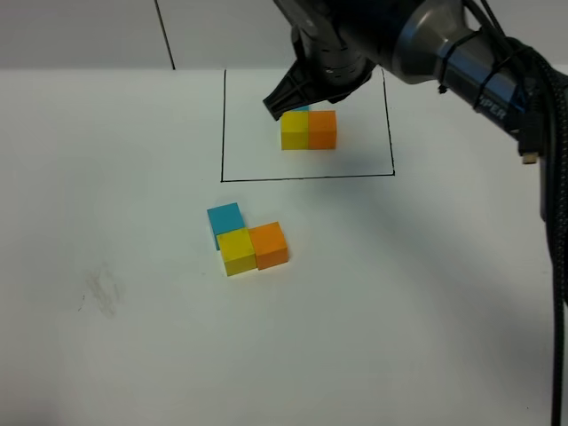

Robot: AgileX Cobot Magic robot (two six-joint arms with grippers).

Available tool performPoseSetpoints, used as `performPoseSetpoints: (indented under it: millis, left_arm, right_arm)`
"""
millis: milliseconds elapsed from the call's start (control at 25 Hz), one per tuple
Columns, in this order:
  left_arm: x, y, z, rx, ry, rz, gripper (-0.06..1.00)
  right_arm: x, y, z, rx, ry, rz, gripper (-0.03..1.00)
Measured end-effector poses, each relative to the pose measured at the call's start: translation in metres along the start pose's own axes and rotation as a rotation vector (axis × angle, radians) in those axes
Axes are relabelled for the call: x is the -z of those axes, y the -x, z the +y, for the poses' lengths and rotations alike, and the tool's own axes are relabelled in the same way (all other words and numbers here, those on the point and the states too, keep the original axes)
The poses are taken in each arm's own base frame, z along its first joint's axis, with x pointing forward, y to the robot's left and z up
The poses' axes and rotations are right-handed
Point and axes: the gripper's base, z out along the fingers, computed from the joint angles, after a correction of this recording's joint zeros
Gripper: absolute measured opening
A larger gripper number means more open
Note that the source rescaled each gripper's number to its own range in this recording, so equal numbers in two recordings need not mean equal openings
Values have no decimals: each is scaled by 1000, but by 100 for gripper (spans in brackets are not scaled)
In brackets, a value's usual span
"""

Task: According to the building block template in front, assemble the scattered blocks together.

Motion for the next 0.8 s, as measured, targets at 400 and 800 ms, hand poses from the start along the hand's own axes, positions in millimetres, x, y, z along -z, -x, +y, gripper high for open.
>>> performPoseSetpoints:
  millis: [400, 800]
  left_arm:
    - [0, 0, 0, 0, 0, 0, 0]
    - [0, 0, 0, 0, 0, 0, 0]
  right_arm:
    - [-3, -73, -52, -44, -40, 178, 0]
    - [28, -179, -64, -61, -6, 185, 0]
